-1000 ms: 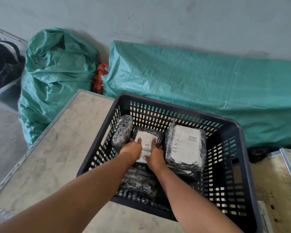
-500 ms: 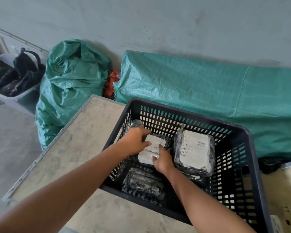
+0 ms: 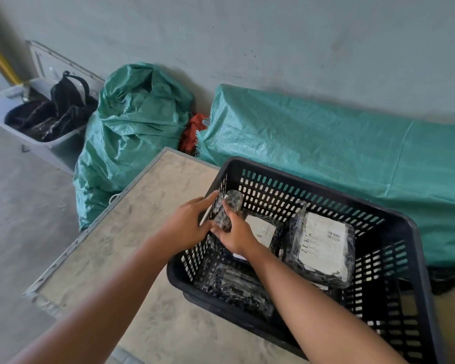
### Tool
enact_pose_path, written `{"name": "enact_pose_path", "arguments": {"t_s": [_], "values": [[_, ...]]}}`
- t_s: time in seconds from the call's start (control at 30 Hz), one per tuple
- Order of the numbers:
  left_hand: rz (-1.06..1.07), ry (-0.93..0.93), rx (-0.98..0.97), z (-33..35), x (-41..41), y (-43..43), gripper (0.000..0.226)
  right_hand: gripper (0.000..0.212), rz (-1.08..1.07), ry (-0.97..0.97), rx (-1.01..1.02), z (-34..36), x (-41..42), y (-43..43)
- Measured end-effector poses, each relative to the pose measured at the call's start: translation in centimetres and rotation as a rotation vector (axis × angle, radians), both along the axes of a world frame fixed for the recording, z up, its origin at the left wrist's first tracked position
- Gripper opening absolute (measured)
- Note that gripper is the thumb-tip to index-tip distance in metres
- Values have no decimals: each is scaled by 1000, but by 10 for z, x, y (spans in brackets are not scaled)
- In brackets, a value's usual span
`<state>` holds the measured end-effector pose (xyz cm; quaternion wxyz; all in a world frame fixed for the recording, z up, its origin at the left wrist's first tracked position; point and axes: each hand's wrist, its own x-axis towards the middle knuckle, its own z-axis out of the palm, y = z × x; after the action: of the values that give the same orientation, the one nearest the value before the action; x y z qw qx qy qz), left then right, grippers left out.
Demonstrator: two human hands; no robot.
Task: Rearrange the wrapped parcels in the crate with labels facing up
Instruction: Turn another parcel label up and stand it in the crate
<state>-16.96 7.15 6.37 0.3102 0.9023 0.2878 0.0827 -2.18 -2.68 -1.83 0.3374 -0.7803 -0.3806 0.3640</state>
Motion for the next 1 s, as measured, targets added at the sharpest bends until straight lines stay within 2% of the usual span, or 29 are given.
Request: {"name": "enact_pose_path", "arguments": {"t_s": [0.1,0.2,0.4,0.5,0.67,0.77,0.87,0.93,1.0], "values": [[17,6,-4,-2,-6,1,73,103,-36,-52,49,-14,-4,-1],[67,-38,-64,-2,-10,-2,70,101,-112,-27,139,-20,-9,-3],[118,-105,-133,2,-11,-11,65,75,-162,-87,273,0,-1,-13],[137,-99,-145,2,-11,-12,61,64,-226,-31,319,10,4,-29],[154,-128,-183,1,-12,-14,57,55,-248,-83,339,41,15,-61],[145,-129,-111,1,-10,-13,57,53,-211,-109,380,66,24,-81],[110,-301,-30,9,-5,-17,46,50,-206,-43,467,104,35,-103],[74,-463,-138,22,1,-24,47,46,-207,12,510,129,43,-117],[20,-527,-295,37,10,-30,47,45,-211,62,545,150,52,-128]]}}
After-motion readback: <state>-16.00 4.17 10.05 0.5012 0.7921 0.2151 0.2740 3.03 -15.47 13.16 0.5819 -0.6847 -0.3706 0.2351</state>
